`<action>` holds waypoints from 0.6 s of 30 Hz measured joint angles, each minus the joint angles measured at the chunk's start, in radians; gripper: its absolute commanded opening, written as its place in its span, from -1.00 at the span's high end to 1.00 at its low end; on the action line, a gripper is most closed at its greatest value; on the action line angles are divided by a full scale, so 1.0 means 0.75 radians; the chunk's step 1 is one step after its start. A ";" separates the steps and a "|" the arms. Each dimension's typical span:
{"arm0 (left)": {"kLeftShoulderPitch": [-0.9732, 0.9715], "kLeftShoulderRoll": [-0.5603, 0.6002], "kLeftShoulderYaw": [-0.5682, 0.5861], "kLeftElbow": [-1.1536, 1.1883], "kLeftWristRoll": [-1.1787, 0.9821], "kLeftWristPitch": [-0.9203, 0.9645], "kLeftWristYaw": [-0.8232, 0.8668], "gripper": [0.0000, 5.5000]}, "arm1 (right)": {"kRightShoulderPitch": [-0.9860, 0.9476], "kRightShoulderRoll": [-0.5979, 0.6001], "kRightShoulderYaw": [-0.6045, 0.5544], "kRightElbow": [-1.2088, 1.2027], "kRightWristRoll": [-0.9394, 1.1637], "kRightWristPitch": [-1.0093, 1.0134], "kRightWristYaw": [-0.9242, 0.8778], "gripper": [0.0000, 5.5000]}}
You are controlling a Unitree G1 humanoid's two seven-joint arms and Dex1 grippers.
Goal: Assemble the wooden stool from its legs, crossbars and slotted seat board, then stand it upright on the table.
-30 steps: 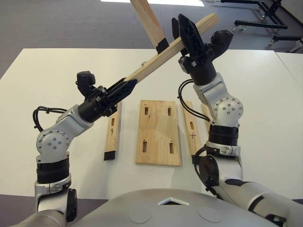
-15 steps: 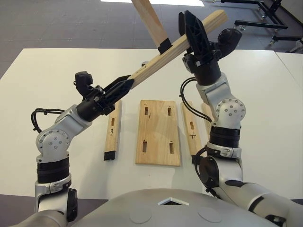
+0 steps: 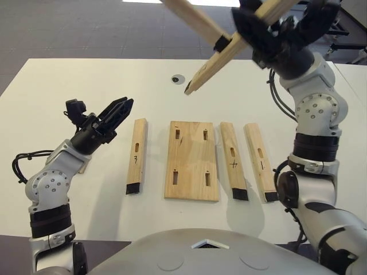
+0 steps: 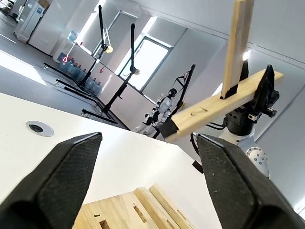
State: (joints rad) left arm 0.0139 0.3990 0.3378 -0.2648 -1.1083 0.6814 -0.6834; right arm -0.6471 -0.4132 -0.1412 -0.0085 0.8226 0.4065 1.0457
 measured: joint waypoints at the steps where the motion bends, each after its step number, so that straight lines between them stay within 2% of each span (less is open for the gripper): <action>1: 0.020 0.003 0.001 -0.010 0.009 -0.010 -0.015 -0.31 | 0.029 -0.028 0.028 0.004 -0.038 -0.004 0.044 0.25; 4: 0.044 0.009 0.012 -0.010 0.038 -0.021 -0.016 -0.31 | 0.117 -0.032 0.099 0.017 -0.204 -0.139 0.074 0.25; 8: 0.074 0.033 0.012 -0.006 0.097 -0.031 -0.036 -0.31 | 0.174 0.049 0.168 0.054 -0.351 -0.427 0.129 0.25; 12: 0.077 0.041 0.002 -0.002 0.137 -0.040 -0.062 -0.31 | 0.172 0.047 0.175 0.141 -0.345 -0.509 0.262 0.25; 14: 0.080 0.042 -0.003 -0.002 0.154 -0.041 -0.063 -0.31 | 0.140 0.046 0.176 0.255 -0.354 -0.599 0.352 0.25; 18: 0.085 0.044 -0.033 0.003 0.195 -0.048 -0.070 -0.31 | -0.142 0.010 0.174 0.733 -0.417 -0.750 0.594 0.25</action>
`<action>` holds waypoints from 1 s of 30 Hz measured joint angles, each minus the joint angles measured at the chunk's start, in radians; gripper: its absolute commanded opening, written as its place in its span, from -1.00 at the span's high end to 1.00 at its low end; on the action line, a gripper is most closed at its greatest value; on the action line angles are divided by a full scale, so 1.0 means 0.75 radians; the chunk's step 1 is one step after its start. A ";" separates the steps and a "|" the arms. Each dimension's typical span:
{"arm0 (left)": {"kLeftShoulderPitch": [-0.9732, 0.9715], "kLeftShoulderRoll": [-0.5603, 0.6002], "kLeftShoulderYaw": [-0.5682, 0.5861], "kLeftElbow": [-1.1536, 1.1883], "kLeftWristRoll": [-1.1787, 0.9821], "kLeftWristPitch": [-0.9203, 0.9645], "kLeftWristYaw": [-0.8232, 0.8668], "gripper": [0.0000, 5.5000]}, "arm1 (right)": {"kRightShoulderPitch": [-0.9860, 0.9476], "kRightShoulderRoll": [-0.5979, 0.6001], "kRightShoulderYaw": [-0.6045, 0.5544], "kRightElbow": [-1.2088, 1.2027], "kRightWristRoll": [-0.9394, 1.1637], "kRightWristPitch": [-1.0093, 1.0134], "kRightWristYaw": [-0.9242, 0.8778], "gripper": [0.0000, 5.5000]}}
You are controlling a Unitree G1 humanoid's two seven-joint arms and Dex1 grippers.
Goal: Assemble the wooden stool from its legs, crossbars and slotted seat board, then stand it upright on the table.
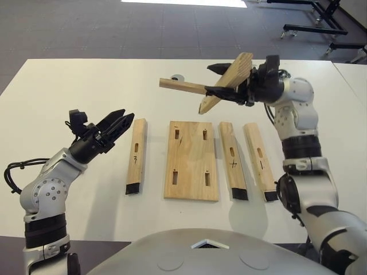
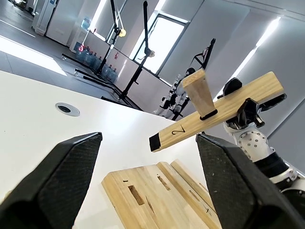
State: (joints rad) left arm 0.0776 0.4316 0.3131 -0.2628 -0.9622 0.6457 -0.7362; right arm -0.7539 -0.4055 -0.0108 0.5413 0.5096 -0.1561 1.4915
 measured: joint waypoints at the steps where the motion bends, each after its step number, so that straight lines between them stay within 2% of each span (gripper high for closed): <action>1: 0.000 0.000 -0.007 0.001 0.012 -0.004 -0.002 -0.31 | -0.063 -0.001 0.000 0.090 -0.005 -0.015 0.047 0.25; 4: -0.002 0.000 -0.031 0.012 0.045 -0.018 -0.011 -0.31 | -0.202 0.000 0.000 0.289 -0.027 -0.040 0.141 0.25; 8: -0.001 0.000 -0.051 0.019 0.090 -0.035 -0.027 -0.31 | -0.219 0.001 0.008 0.360 -0.006 0.002 0.155 0.25; 18: -0.012 0.020 -0.045 0.066 0.115 -0.056 -0.063 -0.31 | -0.020 -0.050 0.116 0.150 0.108 0.146 0.158 0.25; 30: -0.039 0.059 -0.046 0.108 0.133 -0.049 -0.105 -0.31 | 0.103 -0.061 0.052 -0.004 0.111 0.267 0.113 0.25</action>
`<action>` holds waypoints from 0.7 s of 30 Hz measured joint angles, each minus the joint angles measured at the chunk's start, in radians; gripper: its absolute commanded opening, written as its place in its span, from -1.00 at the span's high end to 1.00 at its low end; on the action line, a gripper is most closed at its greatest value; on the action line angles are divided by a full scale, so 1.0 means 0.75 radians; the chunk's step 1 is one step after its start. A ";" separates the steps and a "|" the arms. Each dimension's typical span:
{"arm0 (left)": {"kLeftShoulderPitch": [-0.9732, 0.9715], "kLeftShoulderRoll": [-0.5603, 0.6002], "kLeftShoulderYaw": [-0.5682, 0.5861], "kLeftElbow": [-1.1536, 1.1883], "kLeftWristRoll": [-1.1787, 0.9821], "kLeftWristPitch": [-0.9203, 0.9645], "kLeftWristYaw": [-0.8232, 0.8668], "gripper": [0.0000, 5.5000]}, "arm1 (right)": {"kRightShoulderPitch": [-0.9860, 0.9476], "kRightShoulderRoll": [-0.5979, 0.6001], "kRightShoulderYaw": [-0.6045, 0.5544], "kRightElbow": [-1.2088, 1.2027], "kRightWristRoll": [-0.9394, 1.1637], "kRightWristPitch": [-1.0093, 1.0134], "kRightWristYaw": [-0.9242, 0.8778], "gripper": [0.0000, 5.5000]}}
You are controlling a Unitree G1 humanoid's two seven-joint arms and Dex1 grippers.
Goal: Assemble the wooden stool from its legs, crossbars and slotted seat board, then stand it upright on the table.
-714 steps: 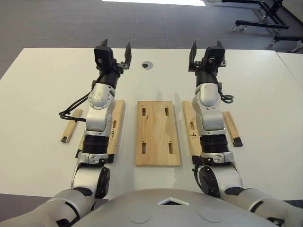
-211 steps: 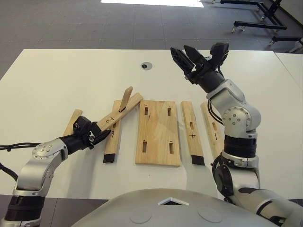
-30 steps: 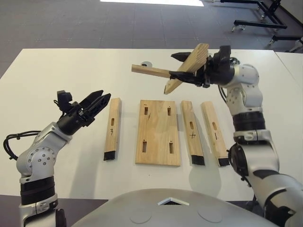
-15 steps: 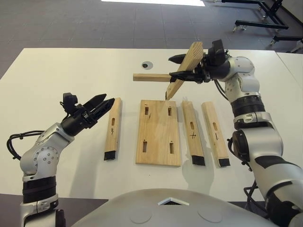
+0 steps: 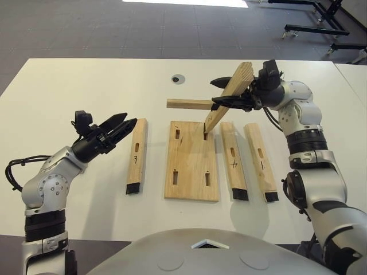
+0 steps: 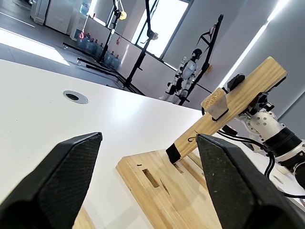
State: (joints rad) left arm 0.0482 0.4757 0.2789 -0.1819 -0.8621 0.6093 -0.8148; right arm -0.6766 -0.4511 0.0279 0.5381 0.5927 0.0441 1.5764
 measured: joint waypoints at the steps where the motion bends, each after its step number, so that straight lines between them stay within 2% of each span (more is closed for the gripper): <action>1: 0.001 0.004 0.000 0.001 0.014 0.000 -0.003 -0.31 | 0.006 0.003 -0.007 -0.002 -0.002 0.000 -0.006 0.25; 21: 0.012 0.030 -0.027 0.054 0.115 -0.011 -0.052 -0.31 | 0.177 0.022 -0.066 -0.221 0.002 0.052 -0.062 0.25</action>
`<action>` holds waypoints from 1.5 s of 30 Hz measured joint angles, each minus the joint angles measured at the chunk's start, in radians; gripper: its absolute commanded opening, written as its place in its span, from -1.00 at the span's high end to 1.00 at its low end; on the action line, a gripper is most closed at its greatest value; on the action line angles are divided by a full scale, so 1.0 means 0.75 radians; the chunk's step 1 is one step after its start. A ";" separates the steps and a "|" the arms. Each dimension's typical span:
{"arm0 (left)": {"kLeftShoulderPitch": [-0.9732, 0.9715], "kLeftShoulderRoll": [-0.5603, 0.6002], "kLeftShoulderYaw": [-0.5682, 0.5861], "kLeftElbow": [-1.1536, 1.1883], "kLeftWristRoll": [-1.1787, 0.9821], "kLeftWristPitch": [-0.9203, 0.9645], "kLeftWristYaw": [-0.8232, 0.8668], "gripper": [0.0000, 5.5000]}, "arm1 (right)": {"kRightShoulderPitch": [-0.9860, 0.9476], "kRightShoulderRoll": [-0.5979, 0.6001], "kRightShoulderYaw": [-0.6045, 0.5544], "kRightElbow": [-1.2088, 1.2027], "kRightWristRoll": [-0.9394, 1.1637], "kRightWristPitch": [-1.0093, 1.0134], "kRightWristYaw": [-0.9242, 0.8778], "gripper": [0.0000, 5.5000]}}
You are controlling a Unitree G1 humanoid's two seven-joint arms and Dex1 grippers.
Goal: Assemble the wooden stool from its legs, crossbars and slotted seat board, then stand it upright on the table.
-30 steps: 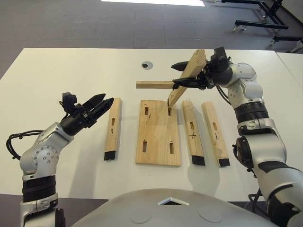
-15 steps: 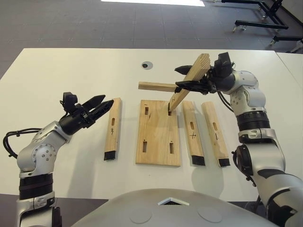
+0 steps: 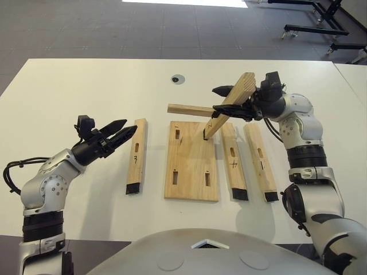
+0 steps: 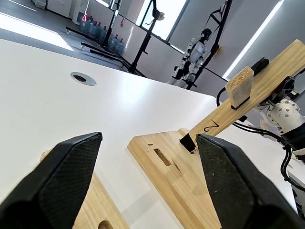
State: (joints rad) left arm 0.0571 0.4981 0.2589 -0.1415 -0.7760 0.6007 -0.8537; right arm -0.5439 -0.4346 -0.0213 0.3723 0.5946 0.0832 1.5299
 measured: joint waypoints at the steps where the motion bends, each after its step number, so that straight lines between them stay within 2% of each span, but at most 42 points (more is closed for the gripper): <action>1: -0.001 0.000 0.000 0.004 0.001 -0.001 -0.002 -0.31 | 0.003 0.002 0.000 0.001 -0.001 -0.001 0.002 0.25; 10: -0.015 0.000 -0.023 0.016 0.019 -0.002 -0.010 -0.31 | 0.003 0.003 0.019 0.015 0.020 0.090 0.052 0.25; 20: -0.014 -0.008 -0.025 0.018 0.019 -0.005 -0.009 -0.31 | -0.151 -0.006 0.061 0.162 -0.061 0.135 0.057 0.25; 21: -0.014 -0.010 -0.025 0.019 0.019 -0.005 -0.009 -0.31 | -0.161 -0.008 0.065 0.170 -0.065 0.149 0.050 0.12; 28: -0.014 -0.028 -0.041 0.043 0.030 -0.024 -0.009 -0.31 | -0.221 -0.014 0.067 0.164 -0.074 0.265 0.015 -0.33; 37: -0.014 -0.029 -0.044 0.096 0.050 -0.053 -0.039 -0.31 | -0.371 0.006 -0.055 0.226 -0.066 0.200 -0.080 -0.94; 45: -0.015 -0.044 -0.072 0.106 0.058 -0.054 -0.052 -0.31 | -0.487 0.067 -0.144 0.441 -0.090 0.011 -0.186 -0.96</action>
State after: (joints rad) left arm 0.0456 0.4652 0.2049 -0.0622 -0.7327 0.5599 -0.8924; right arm -0.9091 -0.3846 -0.1297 0.7030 0.5272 0.0911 1.3903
